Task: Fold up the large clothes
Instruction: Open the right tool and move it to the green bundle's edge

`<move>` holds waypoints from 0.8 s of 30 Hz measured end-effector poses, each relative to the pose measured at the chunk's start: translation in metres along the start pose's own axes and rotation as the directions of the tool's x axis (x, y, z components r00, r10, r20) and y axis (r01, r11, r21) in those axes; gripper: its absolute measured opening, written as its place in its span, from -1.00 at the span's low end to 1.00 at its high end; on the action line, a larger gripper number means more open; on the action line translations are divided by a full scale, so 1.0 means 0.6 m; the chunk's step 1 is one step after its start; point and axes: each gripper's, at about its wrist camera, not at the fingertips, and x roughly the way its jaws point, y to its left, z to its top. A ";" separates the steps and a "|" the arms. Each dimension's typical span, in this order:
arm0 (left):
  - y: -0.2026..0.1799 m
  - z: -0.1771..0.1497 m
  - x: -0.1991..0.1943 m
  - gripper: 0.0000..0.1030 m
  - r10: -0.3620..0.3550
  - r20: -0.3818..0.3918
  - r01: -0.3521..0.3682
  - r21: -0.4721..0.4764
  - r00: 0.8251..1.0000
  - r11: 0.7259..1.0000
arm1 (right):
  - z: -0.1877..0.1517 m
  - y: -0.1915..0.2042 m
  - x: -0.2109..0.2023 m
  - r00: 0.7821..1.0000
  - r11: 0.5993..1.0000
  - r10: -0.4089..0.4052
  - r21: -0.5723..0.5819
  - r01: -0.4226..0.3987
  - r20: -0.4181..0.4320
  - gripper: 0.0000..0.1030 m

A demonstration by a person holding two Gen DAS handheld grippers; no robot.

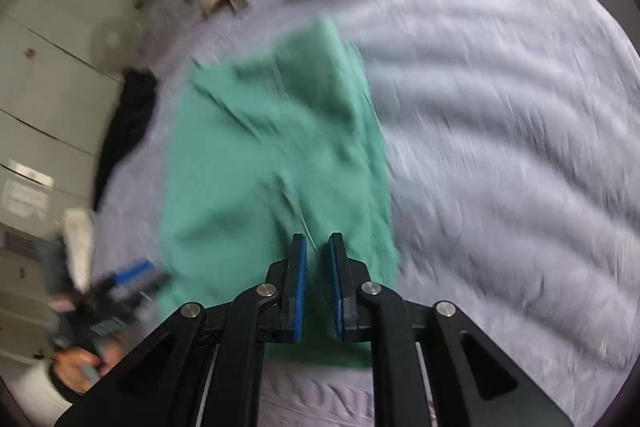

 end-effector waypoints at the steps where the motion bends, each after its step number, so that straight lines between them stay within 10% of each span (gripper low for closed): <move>1: 0.000 0.000 0.000 0.62 0.000 -0.004 0.000 -0.003 1.000 1.000 | -0.008 -0.013 0.008 0.999 0.999 -0.029 0.018 0.029 -0.016 -0.74; 7: -0.005 -0.001 -0.003 0.62 0.027 -0.003 -0.028 -0.002 1.000 1.000 | -0.031 -0.111 0.004 0.998 0.966 -0.005 0.256 0.020 -0.059 -0.73; 20: -0.010 0.002 -0.005 0.82 0.052 -0.026 -0.053 -0.028 0.998 0.998 | 0.013 -0.082 -0.065 0.993 0.979 0.107 0.181 -0.098 -0.043 -0.68; 24: -0.004 0.002 -0.004 1.00 0.064 -0.037 -0.065 -0.048 0.997 0.997 | 0.055 -0.051 -0.073 0.991 0.982 0.137 0.131 -0.135 -0.010 0.32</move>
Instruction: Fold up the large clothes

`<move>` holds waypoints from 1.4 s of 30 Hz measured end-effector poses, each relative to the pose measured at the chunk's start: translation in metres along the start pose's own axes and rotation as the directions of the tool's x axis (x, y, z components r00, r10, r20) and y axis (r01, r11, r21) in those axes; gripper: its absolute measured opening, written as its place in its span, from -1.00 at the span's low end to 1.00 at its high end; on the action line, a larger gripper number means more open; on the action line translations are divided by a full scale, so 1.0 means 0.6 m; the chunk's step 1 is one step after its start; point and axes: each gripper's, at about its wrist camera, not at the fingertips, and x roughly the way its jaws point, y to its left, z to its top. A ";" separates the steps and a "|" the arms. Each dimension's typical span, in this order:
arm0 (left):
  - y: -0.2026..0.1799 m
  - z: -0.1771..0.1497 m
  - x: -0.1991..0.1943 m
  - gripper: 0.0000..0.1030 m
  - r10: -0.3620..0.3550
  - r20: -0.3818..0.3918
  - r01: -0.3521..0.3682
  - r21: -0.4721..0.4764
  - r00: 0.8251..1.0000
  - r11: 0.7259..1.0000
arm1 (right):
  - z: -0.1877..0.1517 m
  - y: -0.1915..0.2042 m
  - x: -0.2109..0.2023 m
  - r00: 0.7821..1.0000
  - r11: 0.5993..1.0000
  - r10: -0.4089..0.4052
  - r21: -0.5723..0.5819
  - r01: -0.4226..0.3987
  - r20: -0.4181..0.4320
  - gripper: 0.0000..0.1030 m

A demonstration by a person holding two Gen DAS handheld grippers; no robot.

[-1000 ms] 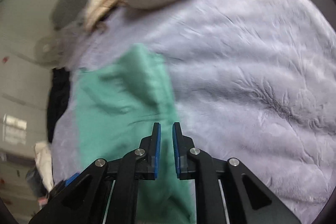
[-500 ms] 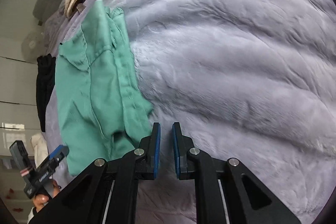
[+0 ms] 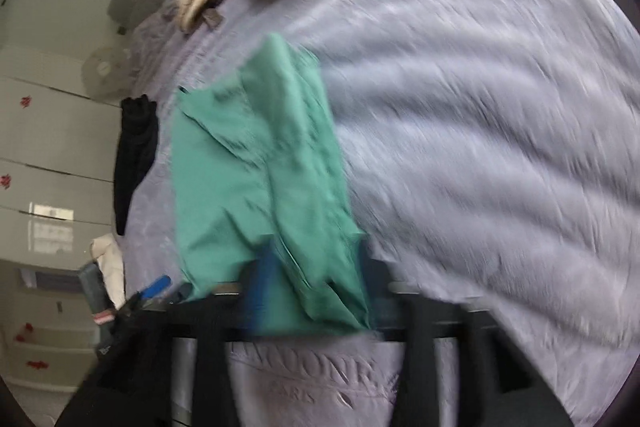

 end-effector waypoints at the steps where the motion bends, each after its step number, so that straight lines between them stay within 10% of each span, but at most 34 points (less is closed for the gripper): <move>1: 0.001 0.000 -0.001 1.00 0.001 0.000 -0.001 -0.005 1.000 1.000 | 0.000 0.000 0.000 1.000 1.000 0.000 0.000 0.000 0.000 0.32; 13: 0.026 0.044 -0.007 1.00 -0.109 -0.008 0.108 -0.078 0.994 0.991 | 0.065 0.009 0.104 0.995 0.999 0.030 -0.028 -0.033 -0.097 0.33; 20: 0.035 0.071 0.044 1.00 -0.292 -0.060 0.284 -0.117 0.955 0.952 | 0.107 -0.037 0.141 0.987 0.988 0.143 0.062 -0.138 -0.078 0.33; 30: 0.007 0.076 0.096 1.00 -0.447 -0.097 0.430 -0.154 0.889 0.890 | 0.167 -0.028 0.236 0.900 0.916 0.399 0.113 -0.384 -0.175 0.37; 35: -0.022 0.072 0.126 1.00 -0.416 -0.132 0.405 -0.106 0.900 0.908 | 0.180 -0.033 0.275 0.900 0.916 0.396 0.144 -0.374 -0.180 0.40; 37: -0.024 0.073 0.125 0.99 -0.421 -0.132 0.409 -0.108 0.898 0.906 | 0.181 -0.040 0.280 0.898 0.909 0.407 0.174 -0.379 -0.169 0.32; 42: -0.016 0.067 0.080 0.17 -0.424 -0.079 0.421 -0.054 0.902 0.906 | 0.175 -0.047 0.280 0.882 0.876 0.454 0.246 -0.415 -0.126 -0.61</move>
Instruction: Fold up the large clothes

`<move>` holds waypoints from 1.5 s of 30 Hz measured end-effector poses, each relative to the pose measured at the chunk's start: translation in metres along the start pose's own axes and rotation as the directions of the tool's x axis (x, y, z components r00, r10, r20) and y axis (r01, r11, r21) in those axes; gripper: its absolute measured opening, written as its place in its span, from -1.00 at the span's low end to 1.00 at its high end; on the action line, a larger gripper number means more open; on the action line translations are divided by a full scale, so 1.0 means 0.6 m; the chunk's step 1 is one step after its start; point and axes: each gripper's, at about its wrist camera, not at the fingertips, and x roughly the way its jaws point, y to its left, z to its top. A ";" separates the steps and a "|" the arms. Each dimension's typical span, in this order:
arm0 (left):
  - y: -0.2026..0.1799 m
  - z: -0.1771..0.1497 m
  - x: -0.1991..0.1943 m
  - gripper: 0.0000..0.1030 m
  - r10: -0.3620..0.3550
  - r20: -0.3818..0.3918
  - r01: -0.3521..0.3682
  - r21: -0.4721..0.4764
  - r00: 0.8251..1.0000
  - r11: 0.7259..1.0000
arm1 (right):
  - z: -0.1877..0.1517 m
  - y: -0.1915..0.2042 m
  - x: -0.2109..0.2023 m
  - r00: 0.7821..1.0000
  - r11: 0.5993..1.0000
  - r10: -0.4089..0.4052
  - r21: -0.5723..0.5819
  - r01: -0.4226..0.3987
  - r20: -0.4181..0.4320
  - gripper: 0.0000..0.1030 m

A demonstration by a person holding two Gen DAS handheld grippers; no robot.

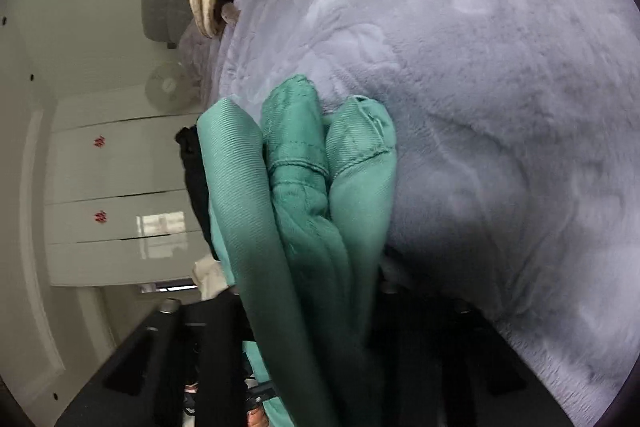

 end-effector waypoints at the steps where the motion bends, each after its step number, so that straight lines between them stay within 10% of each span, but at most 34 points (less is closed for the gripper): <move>1: 0.000 -0.002 -0.012 0.12 -0.012 0.011 0.012 0.001 1.000 1.000 | -0.004 0.005 -0.003 1.000 1.000 0.025 0.001 -0.025 0.001 -0.61; 13: -0.022 -0.050 -0.180 0.00 -0.121 0.059 0.118 0.056 0.991 0.991 | -0.091 0.126 -0.031 0.985 0.985 0.169 -0.043 -0.167 0.026 -0.62; 28: 0.150 -0.295 -0.289 0.01 -0.031 -0.083 0.032 0.010 0.996 0.999 | -0.375 0.109 0.113 0.988 0.985 0.157 0.071 -0.155 -0.016 -0.62; 36: 0.219 -0.345 -0.265 0.17 -0.028 -0.119 0.021 -0.063 0.992 0.998 | -0.393 0.089 0.166 0.998 0.998 -0.049 0.046 0.051 -0.036 -0.38; 41: 0.204 -0.336 -0.334 0.17 0.012 -0.088 -0.011 0.010 0.996 1.000 | -0.405 0.151 0.113 0.944 0.936 -0.328 -0.125 0.330 0.038 -0.19; 45: 0.193 -0.277 -0.370 0.17 0.057 0.067 -0.061 0.050 0.996 0.997 | -0.413 0.180 0.093 0.921 0.897 -0.377 -0.210 0.390 0.099 -0.24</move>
